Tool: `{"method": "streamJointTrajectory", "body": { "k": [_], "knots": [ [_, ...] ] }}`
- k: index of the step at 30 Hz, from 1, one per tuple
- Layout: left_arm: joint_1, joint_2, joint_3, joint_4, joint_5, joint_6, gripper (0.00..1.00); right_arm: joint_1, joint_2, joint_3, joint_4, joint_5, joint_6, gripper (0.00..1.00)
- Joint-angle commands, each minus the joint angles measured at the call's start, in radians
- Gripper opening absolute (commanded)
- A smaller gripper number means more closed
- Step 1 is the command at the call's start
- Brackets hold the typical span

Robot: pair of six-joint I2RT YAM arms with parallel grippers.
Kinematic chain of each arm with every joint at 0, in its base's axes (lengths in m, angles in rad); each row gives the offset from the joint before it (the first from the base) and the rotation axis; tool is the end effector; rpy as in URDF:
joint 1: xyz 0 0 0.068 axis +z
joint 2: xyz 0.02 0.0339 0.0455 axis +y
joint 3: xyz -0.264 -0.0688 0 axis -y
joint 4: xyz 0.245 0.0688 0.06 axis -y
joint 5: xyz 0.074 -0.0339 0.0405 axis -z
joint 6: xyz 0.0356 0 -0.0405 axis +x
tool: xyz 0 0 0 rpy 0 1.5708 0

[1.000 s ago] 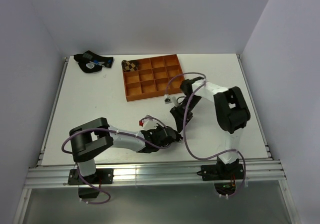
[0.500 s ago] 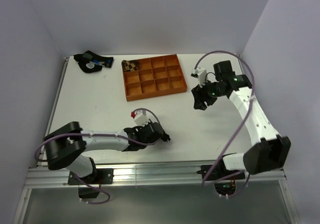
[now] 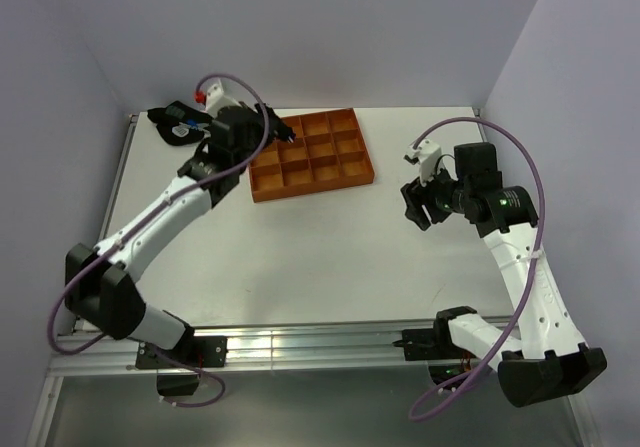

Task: Roll the socks
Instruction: Place the sock in the storage box.

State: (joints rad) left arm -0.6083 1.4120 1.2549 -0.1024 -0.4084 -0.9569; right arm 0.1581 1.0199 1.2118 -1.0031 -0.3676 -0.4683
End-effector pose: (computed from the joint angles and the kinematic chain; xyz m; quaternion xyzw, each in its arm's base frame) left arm 0.2811 -0.1785 0.3677 -0.2564 0.7430 -0.3070 0.5367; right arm 0.1804 0.0417 0.3663 -0.3458 0.8478 0.1114 0.3863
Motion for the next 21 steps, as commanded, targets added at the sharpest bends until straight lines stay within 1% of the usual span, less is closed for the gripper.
{"method": "streamJointTrajectory", "body": {
  "k": [1, 2, 3, 4, 5, 6, 7, 9, 11, 12, 16, 21],
  "knots": [
    [0.154, 0.145, 0.09, 0.061, 0.23, 0.2, 0.0, -0.012, -0.026, -0.005, 0.043, 0.045, 0.007, 0.67],
    [0.182, 0.175, 0.127, 0.087, 0.323, 0.222, 0.0, -0.014, -0.027, -0.005, 0.044, 0.047, 0.005, 0.67],
    [0.203, 0.23, 0.142, 0.093, 0.373, 0.263, 0.0, -0.014, -0.029, -0.008, 0.047, 0.047, 0.003, 0.67],
    [0.247, 0.255, 0.158, 0.093, 0.399, 0.279, 0.0, -0.015, -0.027, -0.008, 0.049, 0.048, 0.003, 0.67],
    [0.266, 0.278, 0.166, 0.154, 0.442, 0.294, 0.0, -0.015, -0.027, -0.012, 0.05, 0.048, 0.003, 0.67],
    [0.283, 0.324, 0.175, 0.162, 0.523, 0.306, 0.0, -0.015, -0.026, -0.02, 0.054, 0.047, -0.001, 0.67],
    [0.316, 0.347, 0.179, 0.173, 0.555, 0.314, 0.0, -0.017, -0.026, -0.023, 0.055, 0.048, -0.006, 0.67],
    [0.346, 0.41, 0.182, 0.213, 0.637, 0.326, 0.0, -0.015, -0.024, -0.04, 0.066, 0.058, -0.012, 0.67],
    [0.384, 0.45, 0.179, 0.245, 0.686, 0.33, 0.0, -0.019, -0.021, -0.049, 0.07, 0.064, -0.021, 0.67],
    [0.395, 0.488, 0.182, 0.272, 0.738, 0.336, 0.0, -0.019, -0.02, -0.057, 0.073, 0.064, -0.027, 0.67],
    [0.415, 0.571, 0.207, 0.299, 0.793, 0.38, 0.0, -0.022, -0.021, -0.081, 0.084, 0.061, -0.036, 0.67],
    [0.423, 0.68, 0.264, 0.28, 0.818, 0.363, 0.0, -0.025, -0.018, -0.123, 0.11, 0.059, -0.039, 0.67]
  ]
}}
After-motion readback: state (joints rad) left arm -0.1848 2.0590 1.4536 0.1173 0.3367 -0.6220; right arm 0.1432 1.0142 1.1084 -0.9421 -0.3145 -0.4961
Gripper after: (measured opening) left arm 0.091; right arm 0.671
